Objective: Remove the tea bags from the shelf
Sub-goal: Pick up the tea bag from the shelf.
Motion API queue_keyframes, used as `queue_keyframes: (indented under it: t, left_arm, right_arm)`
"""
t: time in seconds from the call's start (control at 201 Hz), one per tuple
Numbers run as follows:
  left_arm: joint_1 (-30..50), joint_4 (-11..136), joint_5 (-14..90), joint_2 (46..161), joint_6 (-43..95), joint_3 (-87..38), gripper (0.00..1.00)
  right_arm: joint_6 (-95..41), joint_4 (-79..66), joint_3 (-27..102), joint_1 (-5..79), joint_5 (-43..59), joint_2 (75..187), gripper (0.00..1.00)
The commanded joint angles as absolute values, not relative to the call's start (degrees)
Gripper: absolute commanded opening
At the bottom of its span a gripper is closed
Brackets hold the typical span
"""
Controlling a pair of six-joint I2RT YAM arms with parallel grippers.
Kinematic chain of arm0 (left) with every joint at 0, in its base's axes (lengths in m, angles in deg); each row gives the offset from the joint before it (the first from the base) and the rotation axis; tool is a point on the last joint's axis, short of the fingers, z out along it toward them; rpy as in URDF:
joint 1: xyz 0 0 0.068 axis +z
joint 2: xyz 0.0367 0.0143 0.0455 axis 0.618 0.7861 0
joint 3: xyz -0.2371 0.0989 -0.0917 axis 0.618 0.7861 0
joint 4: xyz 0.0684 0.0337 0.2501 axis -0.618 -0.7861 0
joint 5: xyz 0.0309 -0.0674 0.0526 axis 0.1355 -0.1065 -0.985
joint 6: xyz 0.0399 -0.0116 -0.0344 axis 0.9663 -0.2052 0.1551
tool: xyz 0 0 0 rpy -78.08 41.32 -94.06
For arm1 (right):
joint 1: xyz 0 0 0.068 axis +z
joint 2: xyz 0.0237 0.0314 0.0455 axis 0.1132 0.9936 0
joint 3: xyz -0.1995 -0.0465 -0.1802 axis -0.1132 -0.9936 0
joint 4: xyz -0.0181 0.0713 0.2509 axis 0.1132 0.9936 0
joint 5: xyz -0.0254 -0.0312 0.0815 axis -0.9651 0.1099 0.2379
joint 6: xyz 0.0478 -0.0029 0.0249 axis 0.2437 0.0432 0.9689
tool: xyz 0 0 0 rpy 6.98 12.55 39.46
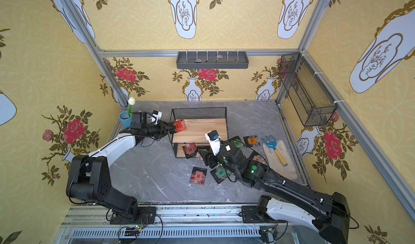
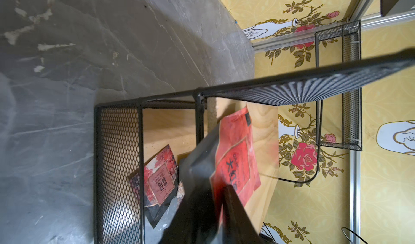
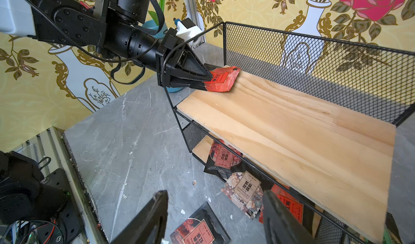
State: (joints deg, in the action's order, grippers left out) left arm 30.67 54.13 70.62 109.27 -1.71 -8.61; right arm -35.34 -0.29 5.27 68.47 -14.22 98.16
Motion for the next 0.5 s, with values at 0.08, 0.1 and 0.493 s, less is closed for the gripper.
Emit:
queue_keyframes:
  t: [0.08,0.1,0.493]
  left_arm:
    - [30.79,56.61,70.91,109.35,0.01,-8.09,0.29]
    - [30.79,56.62,70.87,109.35,0.03,-8.09,0.32]
    - [32.00,56.26,70.58,107.35,0.10,-6.52,0.16]
  right_arm:
    - [-35.26,-3.39,5.95,68.59,-13.71,98.33,0.70]
    - [-35.26,-3.37,5.92,68.60,-13.71,98.40,0.70]
    - [-35.61,-3.92,6.50,68.59,-12.77,99.29,0.70]
